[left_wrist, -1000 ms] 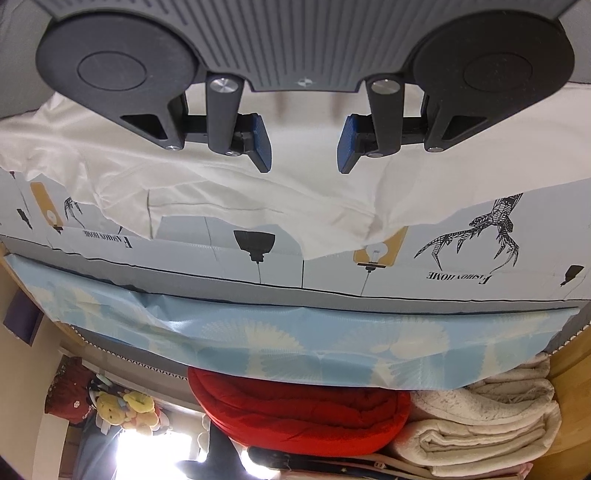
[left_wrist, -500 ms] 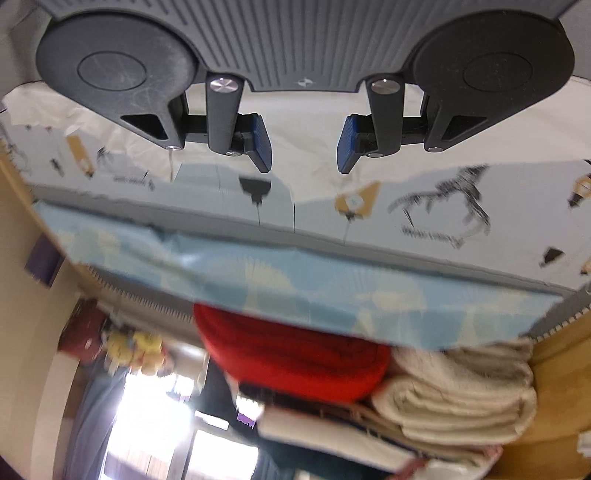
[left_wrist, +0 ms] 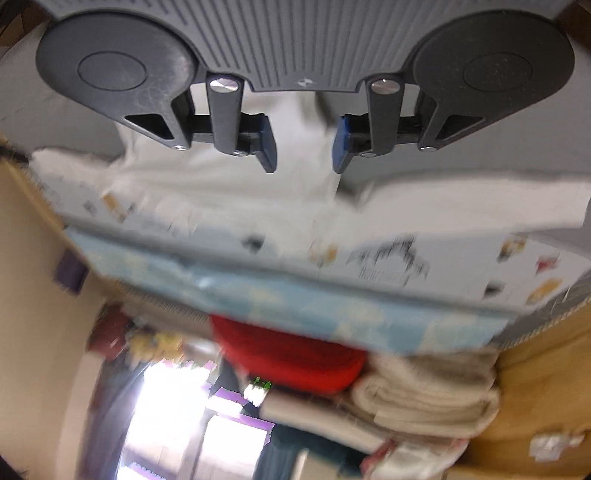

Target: Fold small clothes

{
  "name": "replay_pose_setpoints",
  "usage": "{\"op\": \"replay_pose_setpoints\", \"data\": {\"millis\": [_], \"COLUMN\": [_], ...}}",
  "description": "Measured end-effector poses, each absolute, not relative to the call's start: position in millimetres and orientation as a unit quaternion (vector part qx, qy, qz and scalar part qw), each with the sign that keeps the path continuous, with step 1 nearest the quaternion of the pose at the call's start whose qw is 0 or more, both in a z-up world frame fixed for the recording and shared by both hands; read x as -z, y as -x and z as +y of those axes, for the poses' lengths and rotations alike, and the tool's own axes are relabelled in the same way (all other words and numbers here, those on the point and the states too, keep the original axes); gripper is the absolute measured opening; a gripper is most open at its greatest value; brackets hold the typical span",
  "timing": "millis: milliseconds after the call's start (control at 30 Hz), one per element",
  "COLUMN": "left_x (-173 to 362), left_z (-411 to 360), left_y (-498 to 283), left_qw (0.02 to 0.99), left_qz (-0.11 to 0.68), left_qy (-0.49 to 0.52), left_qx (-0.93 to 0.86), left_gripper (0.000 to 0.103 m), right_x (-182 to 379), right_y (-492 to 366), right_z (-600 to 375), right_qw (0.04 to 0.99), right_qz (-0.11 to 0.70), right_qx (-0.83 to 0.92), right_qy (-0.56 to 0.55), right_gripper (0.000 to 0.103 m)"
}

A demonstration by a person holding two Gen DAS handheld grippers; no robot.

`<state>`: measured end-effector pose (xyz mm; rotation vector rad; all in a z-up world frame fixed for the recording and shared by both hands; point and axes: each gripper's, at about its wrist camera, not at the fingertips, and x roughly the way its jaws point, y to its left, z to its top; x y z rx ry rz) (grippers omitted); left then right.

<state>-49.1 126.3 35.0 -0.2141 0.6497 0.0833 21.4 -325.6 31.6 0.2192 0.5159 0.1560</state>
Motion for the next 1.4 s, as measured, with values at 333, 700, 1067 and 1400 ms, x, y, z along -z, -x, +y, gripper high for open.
{"op": "replay_pose_setpoints", "data": {"millis": [333, 700, 1067, 1400], "left_x": [5.1, 70.6, 83.4, 84.1], "left_z": [128.6, 123.8, 112.1, 99.5], "left_y": [23.5, -27.3, -39.4, -42.2], "left_qw": [0.908, 0.819, 0.806, 0.815], "left_qz": [0.399, 0.557, 0.580, 0.573], "left_qy": [0.113, 0.118, 0.091, 0.078], "left_qx": [-0.058, -0.071, -0.075, -0.043], "left_gripper": [0.041, 0.062, 0.061, 0.009], "right_x": [33.8, 84.0, 107.6, 98.4], "right_y": [-16.8, -36.3, -40.9, -34.9], "right_z": [-275.9, -256.1, -247.5, -241.8], "right_qw": [0.916, 0.857, 0.819, 0.819], "right_qz": [0.389, 0.505, 0.553, 0.535], "right_qx": [-0.086, -0.084, -0.117, -0.171], "right_qy": [0.039, 0.056, 0.099, 0.114], "right_gripper": [0.026, 0.054, 0.055, 0.009]}}
